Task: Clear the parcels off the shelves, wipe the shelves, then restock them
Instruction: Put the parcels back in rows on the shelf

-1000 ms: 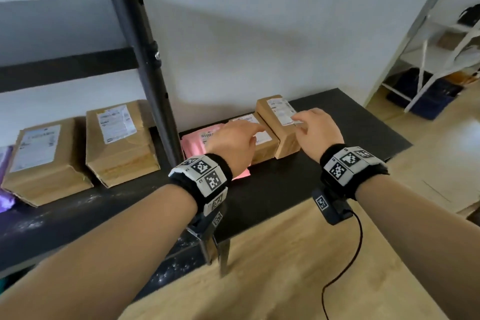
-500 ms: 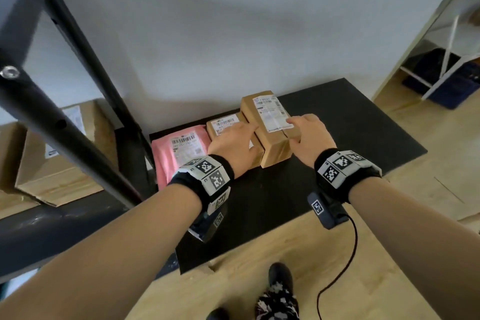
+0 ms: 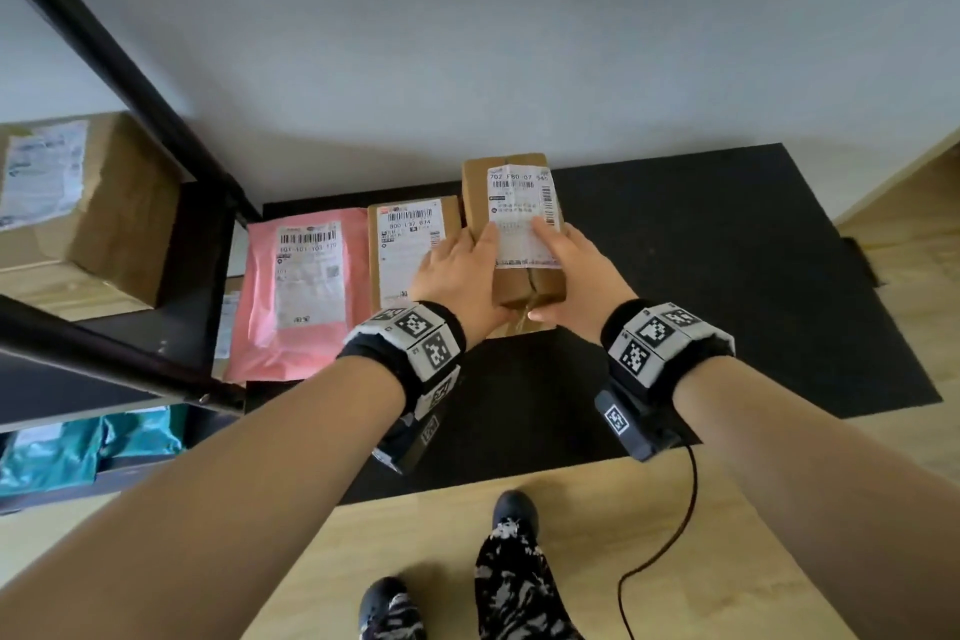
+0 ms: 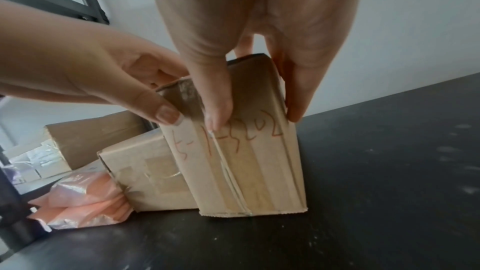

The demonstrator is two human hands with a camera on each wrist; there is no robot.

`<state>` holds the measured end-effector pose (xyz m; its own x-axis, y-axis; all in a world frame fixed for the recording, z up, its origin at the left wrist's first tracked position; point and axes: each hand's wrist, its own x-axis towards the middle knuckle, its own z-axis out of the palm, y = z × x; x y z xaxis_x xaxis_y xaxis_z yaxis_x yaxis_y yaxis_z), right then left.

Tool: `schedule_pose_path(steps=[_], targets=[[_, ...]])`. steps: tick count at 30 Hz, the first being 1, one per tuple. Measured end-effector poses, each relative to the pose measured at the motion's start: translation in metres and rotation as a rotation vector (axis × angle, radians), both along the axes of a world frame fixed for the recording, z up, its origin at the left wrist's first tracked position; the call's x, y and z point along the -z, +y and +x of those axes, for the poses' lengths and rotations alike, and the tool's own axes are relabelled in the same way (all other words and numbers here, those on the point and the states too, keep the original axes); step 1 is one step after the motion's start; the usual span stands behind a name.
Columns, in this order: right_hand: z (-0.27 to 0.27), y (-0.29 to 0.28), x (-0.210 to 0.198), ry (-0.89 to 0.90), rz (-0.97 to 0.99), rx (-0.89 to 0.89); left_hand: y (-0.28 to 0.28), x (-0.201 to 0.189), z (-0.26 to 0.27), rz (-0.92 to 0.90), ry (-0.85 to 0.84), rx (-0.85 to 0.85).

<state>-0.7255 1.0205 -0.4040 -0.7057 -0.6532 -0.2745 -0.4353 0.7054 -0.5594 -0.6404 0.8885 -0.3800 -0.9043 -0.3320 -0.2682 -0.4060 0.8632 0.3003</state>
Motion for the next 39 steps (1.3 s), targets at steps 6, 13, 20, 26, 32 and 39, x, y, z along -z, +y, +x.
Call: schedule_pose_path(steps=[6, 13, 20, 26, 32, 39], targets=[[0.000, 0.009, -0.013, 0.093, -0.099, -0.029, 0.007, -0.015, 0.003, 0.067, 0.080, -0.030], [0.030, 0.016, -0.069, 0.317, -0.197, -0.001, 0.015, -0.059, 0.031, 0.111, 0.276, 0.015], [0.119, 0.013, -0.123, 0.451, -0.231, 0.001, 0.008, -0.099, 0.114, 0.061, 0.457, 0.050], [0.219, 0.000, -0.153, 0.487, -0.303, -0.030, -0.007, -0.130, 0.218, 0.032, 0.565, 0.054], [0.294, -0.022, -0.189, 0.514, -0.329, -0.099, -0.026, -0.167, 0.303, -0.066, 0.619, 0.026], [0.335, -0.053, -0.248, 0.612, -0.316, -0.230, -0.050, -0.224, 0.364, -0.085, 0.691, -0.031]])
